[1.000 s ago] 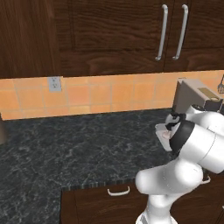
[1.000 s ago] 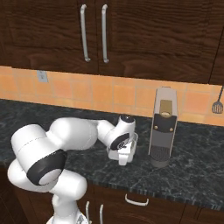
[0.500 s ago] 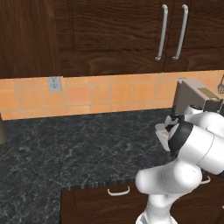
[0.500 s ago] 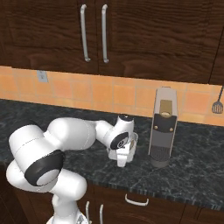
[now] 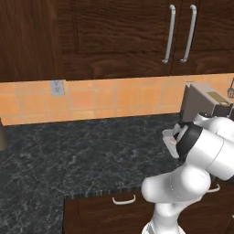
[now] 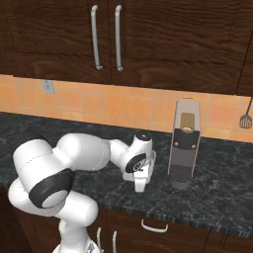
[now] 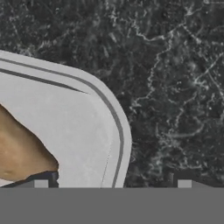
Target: Take the meat container that has the chicken drumstick and place it on the second highest rack of the freezer. Then take the vegetable container that has the garlic and sweet potato and place it on the highest rack of the freezer.
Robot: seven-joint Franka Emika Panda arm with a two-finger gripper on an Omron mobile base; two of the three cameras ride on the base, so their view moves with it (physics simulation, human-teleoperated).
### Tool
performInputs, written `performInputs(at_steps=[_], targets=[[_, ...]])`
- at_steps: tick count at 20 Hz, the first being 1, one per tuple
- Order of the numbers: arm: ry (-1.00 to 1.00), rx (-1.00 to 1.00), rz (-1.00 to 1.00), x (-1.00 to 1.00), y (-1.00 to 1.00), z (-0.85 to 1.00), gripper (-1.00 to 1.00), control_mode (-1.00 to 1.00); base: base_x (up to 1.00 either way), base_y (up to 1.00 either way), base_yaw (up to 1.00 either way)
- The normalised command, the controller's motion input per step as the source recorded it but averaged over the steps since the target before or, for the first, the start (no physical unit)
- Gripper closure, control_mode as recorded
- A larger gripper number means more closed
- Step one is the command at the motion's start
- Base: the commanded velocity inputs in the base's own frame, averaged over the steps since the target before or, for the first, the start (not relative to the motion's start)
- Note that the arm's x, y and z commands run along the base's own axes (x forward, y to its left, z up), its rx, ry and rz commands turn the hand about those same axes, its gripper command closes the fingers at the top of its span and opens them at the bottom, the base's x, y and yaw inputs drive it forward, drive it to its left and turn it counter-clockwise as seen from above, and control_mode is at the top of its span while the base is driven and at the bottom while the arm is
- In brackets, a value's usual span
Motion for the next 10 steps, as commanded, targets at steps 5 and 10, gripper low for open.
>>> performInputs(at_steps=[5, 10], targets=[[0.08, 0.0, 0.08, 0.0, 0.15, -0.52, 1.0, -1.0, 0.0, 0.0, 0.0], [0.05, 0.0, 0.07, -0.02, 0.1, -0.39, 1.0, -1.0, 0.0, 0.0, 0.0]])
